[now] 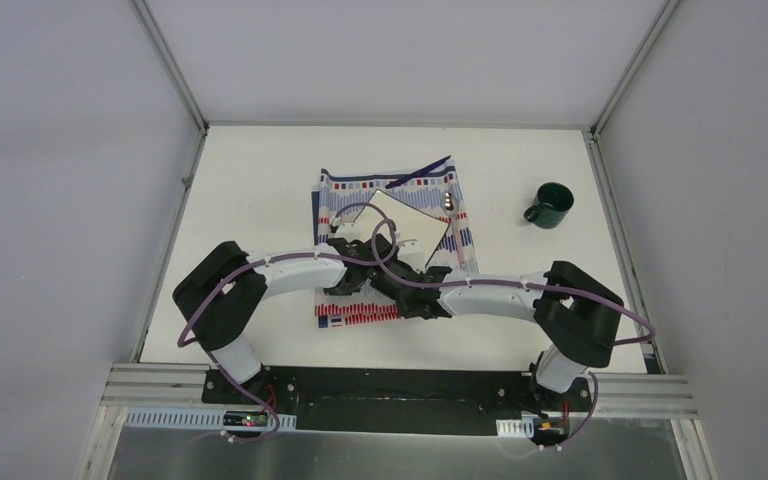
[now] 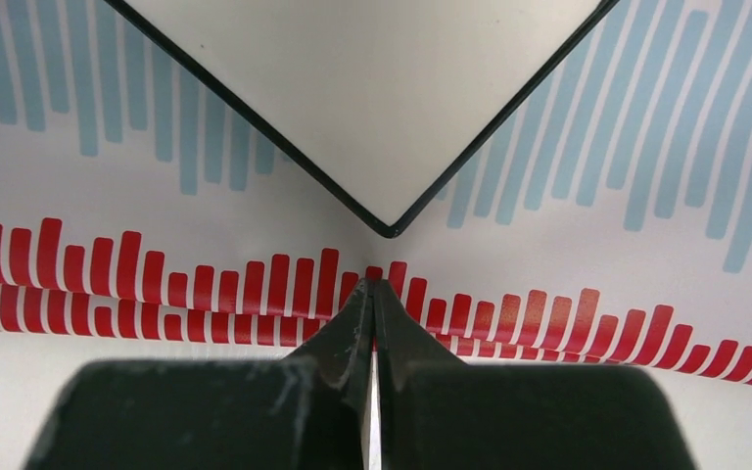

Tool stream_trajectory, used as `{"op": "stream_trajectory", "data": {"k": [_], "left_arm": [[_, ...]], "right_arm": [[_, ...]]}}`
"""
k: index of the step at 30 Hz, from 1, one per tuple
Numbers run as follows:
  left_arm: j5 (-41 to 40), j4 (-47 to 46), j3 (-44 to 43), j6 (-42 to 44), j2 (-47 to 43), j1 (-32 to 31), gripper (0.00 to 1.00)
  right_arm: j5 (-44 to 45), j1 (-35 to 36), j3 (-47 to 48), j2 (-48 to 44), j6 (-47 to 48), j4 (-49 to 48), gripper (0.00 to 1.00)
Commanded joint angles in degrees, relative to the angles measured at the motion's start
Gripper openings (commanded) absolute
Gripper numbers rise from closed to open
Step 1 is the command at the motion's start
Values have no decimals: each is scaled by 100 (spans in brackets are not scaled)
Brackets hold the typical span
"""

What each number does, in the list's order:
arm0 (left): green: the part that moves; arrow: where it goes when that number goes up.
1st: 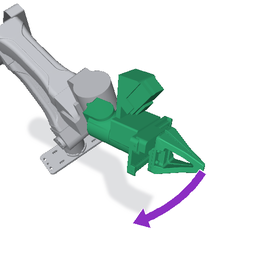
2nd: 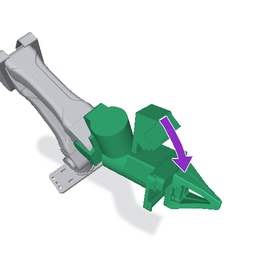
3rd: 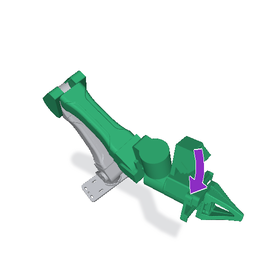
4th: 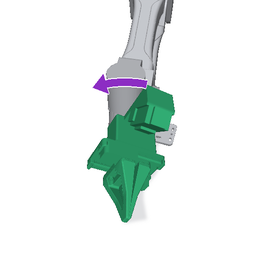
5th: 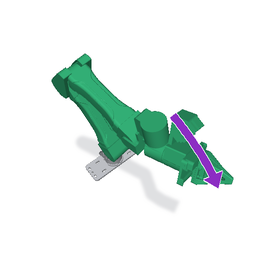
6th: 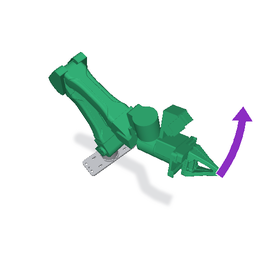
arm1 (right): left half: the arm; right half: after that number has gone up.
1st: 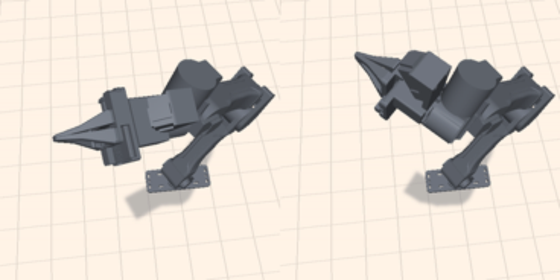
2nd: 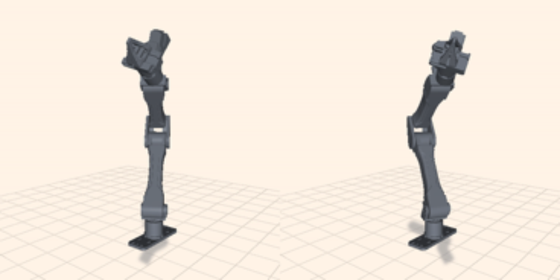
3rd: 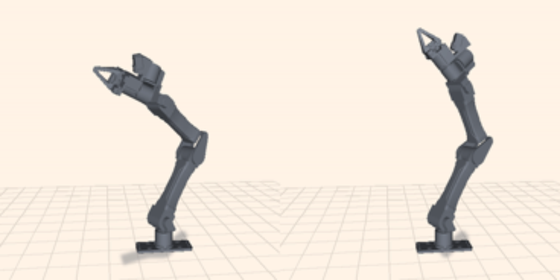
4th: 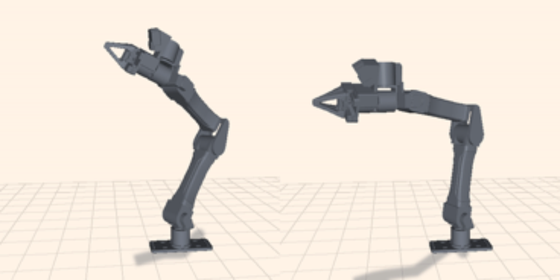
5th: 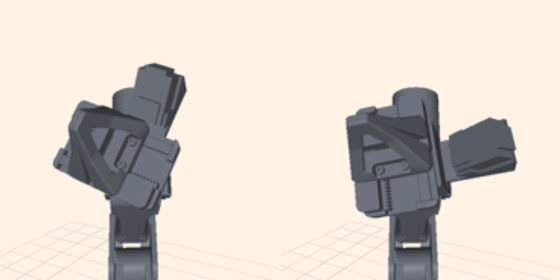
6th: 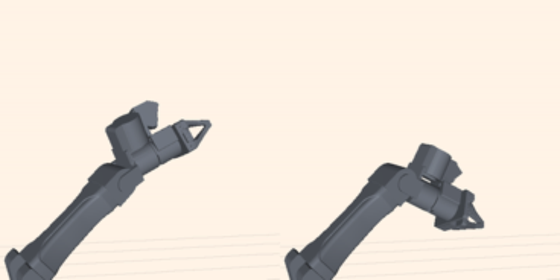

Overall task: Set the dinner table for one person
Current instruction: Adjust the plate on the napkin.

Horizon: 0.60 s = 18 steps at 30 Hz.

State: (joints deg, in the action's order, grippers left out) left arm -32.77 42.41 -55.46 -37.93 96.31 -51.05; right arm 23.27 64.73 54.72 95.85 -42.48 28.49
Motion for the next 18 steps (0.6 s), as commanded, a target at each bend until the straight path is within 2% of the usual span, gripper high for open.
{"op": "stream_trajectory", "data": {"k": [1,10,18], "left_arm": [[162,-275,123,-66,-385,-521,0],[60,-297,195,-45,-484,-513,0],[28,-295,201,-59,-455,-516,0]], "right_arm": [[-885,397,127,618,-33,635,0],[-965,551,644,879,115,721,0],[-1364,564,953,1151,146,389,0]]}}
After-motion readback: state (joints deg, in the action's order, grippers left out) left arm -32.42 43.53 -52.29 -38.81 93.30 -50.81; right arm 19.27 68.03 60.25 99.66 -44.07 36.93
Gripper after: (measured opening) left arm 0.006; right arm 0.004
